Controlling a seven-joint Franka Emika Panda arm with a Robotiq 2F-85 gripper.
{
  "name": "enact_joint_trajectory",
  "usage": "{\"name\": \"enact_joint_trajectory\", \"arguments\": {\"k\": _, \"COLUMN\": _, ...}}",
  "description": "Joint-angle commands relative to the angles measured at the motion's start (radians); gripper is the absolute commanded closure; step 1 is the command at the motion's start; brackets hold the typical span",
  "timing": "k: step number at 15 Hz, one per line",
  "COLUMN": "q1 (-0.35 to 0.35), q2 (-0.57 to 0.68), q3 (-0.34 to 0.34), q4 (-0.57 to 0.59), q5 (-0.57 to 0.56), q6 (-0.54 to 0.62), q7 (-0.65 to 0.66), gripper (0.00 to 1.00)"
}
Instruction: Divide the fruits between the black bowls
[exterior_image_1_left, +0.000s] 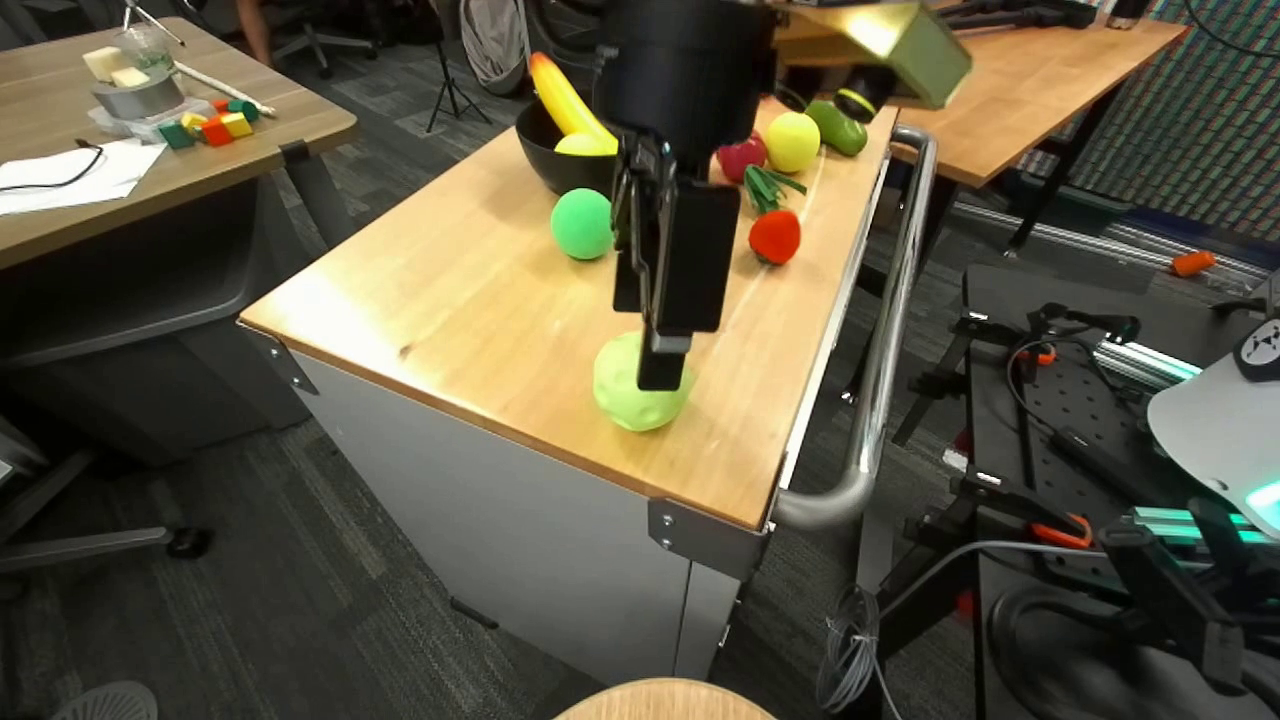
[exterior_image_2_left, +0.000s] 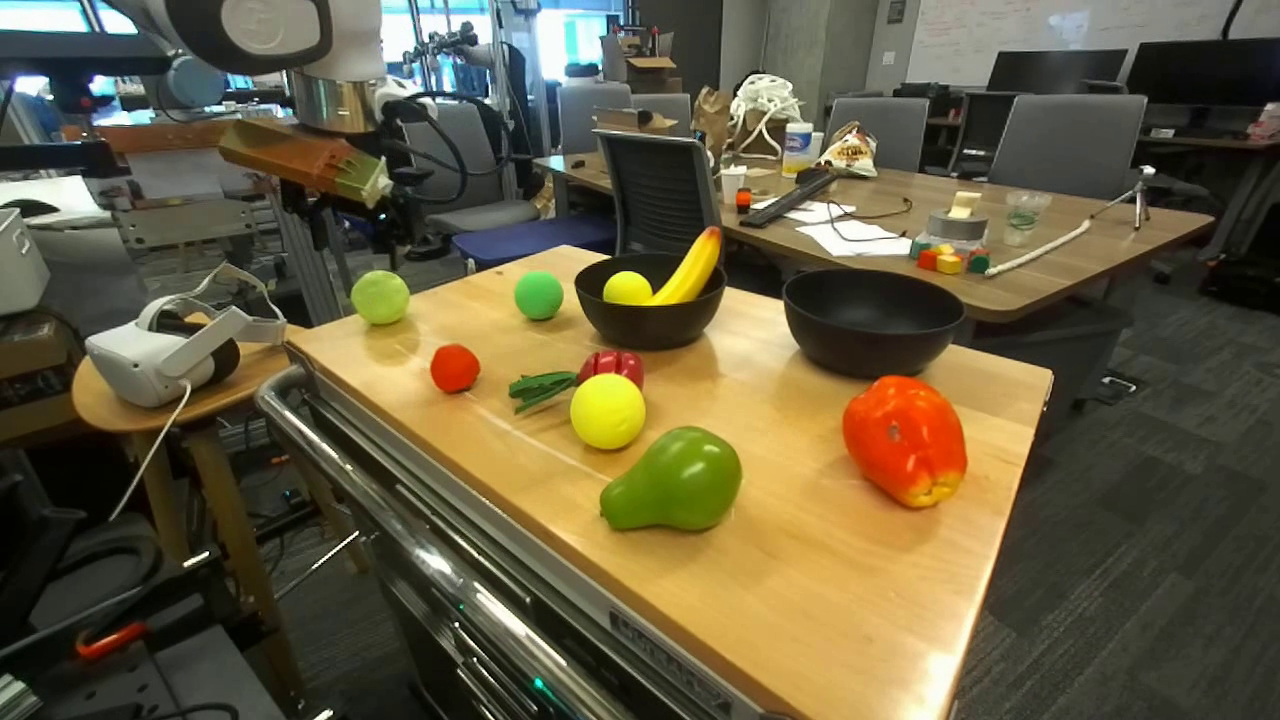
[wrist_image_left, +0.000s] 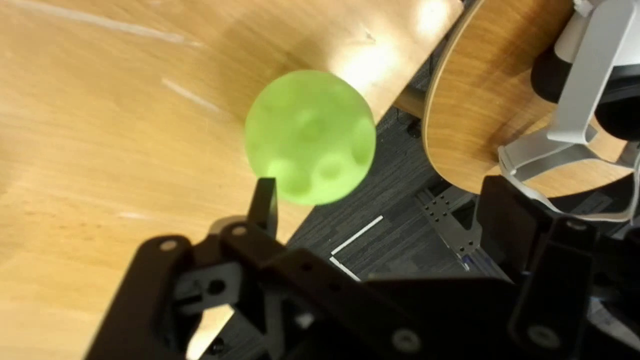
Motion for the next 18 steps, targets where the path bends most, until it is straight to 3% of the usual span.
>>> {"name": "enact_joint_trajectory", "arguments": {"k": 1, "q1": -0.002, "q2": 0.069, "q3": 0.008, "q4": 0.006, "q5": -0.153, "q6": 0.05, "q7": 0.107, "gripper": 0.0}}
{"name": "enact_joint_trajectory", "arguments": {"k": 3, "q1": -0.001, "q2": 0.101, "q3": 0.009, "q4": 0.013, "q5": -0.231, "q6": 0.064, "q7": 0.153, "gripper": 0.0}}
{"name": "enact_joint_trajectory", "arguments": {"k": 4, "q1": 0.0, "q2": 0.115, "q3": 0.01, "q4": 0.017, "q5": -0.269, "q6": 0.067, "q7": 0.175, "gripper": 0.09}}
{"name": "enact_joint_trajectory", "arguments": {"k": 5, "q1": 0.001, "q2": 0.126, "q3": 0.012, "q4": 0.019, "q5": -0.294, "q6": 0.074, "q7": 0.189, "gripper": 0.26}}
{"name": "enact_joint_trajectory", "arguments": {"k": 9, "q1": -0.004, "q2": 0.139, "q3": 0.023, "q4": 0.028, "q5": -0.333, "q6": 0.078, "q7": 0.213, "gripper": 0.58}}
{"name": "enact_joint_trajectory", "arguments": {"k": 11, "q1": -0.011, "q2": 0.122, "q3": 0.022, "q4": 0.028, "q5": -0.326, "q6": 0.088, "q7": 0.205, "gripper": 0.68}}
{"name": "enact_joint_trajectory", "arguments": {"k": 14, "q1": -0.038, "q2": 0.042, "q3": -0.016, "q4": 0.007, "q5": -0.397, "q6": 0.081, "q7": 0.221, "gripper": 0.73}}
{"name": "enact_joint_trajectory", "arguments": {"k": 17, "q1": -0.096, "q2": -0.06, "q3": -0.093, "q4": -0.011, "q5": -0.572, "q6": 0.072, "q7": 0.257, "gripper": 0.86}}
{"name": "enact_joint_trajectory", "arguments": {"k": 18, "q1": -0.121, "q2": -0.087, "q3": -0.117, "q4": -0.008, "q5": -0.634, "q6": 0.068, "q7": 0.262, "gripper": 0.85}}
